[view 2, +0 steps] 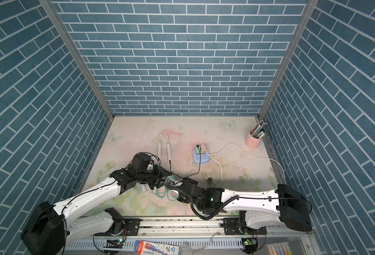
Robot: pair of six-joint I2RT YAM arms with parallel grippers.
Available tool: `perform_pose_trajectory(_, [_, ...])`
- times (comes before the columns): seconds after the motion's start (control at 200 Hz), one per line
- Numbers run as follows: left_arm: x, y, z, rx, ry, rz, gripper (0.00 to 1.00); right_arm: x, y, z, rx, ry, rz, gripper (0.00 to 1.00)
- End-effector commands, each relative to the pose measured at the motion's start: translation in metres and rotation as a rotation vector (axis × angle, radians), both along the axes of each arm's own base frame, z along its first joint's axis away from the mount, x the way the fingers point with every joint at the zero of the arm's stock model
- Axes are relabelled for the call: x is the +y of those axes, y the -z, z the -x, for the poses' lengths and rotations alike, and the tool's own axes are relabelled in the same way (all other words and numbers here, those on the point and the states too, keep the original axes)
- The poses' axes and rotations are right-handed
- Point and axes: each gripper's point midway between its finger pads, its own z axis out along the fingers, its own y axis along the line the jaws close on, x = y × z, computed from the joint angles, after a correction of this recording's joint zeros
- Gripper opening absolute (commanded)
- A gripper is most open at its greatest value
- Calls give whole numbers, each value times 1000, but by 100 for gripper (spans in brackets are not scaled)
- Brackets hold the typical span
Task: Charge the electric toothbrush
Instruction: Insert the charging cable into the plug.
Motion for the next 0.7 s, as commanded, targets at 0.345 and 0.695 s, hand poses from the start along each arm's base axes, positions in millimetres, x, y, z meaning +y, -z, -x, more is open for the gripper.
perform_pose_trajectory(0.345, [-4,-9,3,-5,35,20,0,3,-4,-8,-124,30,115,0])
perform_pose_trajectory(0.695, [-5,-10,3,-9,33,24,0,13,-3,-8,-136,42,92,0])
